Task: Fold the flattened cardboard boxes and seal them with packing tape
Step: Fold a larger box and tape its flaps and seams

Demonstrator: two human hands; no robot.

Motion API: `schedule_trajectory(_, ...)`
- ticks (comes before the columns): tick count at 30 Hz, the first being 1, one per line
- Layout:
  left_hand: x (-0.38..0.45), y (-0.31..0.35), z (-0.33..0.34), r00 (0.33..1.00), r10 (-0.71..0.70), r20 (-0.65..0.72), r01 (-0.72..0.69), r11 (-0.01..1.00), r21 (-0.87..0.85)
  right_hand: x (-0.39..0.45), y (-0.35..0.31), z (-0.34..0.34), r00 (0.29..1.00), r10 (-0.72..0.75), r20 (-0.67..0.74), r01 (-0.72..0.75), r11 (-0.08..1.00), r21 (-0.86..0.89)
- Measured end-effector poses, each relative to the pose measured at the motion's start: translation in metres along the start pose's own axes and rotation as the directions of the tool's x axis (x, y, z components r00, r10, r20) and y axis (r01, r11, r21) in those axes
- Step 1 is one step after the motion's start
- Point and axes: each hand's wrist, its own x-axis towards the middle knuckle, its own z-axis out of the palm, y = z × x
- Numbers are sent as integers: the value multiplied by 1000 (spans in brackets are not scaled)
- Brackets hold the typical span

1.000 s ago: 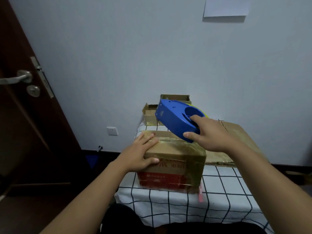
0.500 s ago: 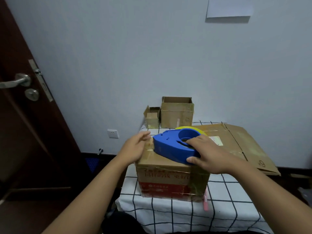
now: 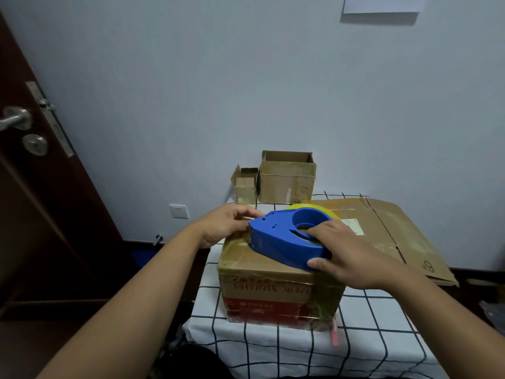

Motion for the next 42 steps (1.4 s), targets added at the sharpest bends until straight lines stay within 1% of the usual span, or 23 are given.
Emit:
schedule_trajectory(2, 0, -1, 3, 999, 17, -37, -16, 999, 29, 1, 1, 0, 1000, -5, 2, 5, 1000, 11)
schedule_trajectory(5, 0, -2, 8, 997, 27, -73, -26, 999, 19, 1, 2, -1, 1000, -14, 14, 14, 1000, 24)
schedule_trajectory(8, -3, 0, 11, 992, 27, -126, -24, 999, 24, 2, 5, -9, 998, -19, 56, 16, 998, 54)
schedule_trajectory(10, -4, 1, 12, 986, 18, -165, -23, 999, -33, 4, 5, -19, 999, -1, 52, -6, 990, 138)
schedule_trajectory(12, -5, 2, 11, 980, 10, -200, -33, 993, -112, 8, 3, -30, 1000, 18, -9, -15, 969, 246)
schedule_trajectory(14, -4, 7, 10, 978, -1, -207, -39, 982, -185, 12, -1, -42, 995, 47, -90, -10, 927, 374)
schedule_trajectory(16, -5, 13, 7, 980, -26, -196, -28, 963, -269, 18, -6, -53, 990, 50, -132, 20, 878, 478)
schedule_trajectory(17, -6, 17, 5, 981, -44, -191, -20, 947, -319, 21, -7, -58, 989, 36, -143, 41, 863, 503)
schedule_trajectory(19, -9, 22, 0, 980, -83, -178, 6, 918, -395, 27, -8, -65, 993, 24, -116, 41, 848, 528)
schedule_trajectory(21, -14, 23, -2, 979, -112, -168, 34, 910, -412, 32, -8, -65, 997, 27, -73, 17, 837, 546)
schedule_trajectory(23, -18, 21, 3, 972, -147, -183, 58, 906, -419, 35, -8, -61, 999, 26, -35, -5, 866, 501)
schedule_trajectory(26, -20, 15, 11, 946, -214, -242, 79, 880, -468, 41, -12, -55, 999, 36, 11, -37, 909, 415)
schedule_trajectory(30, -19, 12, 17, 902, -307, -303, 88, 819, -567, 51, -8, -48, 999, 29, -29, -14, 900, 435)
schedule_trajectory(32, -19, 10, 22, 889, -339, -308, 98, 798, -595, 54, -2, -46, 999, 25, -28, -10, 897, 443)
schedule_trajectory(35, -20, 6, 28, 882, -357, -308, 111, 792, -600, 59, 4, -46, 1000, 17, -11, -11, 895, 447)
schedule_trajectory(39, -18, 2, 29, 880, -357, -313, 95, 778, -621, 67, 6, -56, 999, 25, 27, -34, 925, 379)
schedule_trajectory(42, -18, 0, 28, 887, -351, -301, 87, 766, -637, 75, -2, -70, 999, 26, 46, -37, 963, 268)
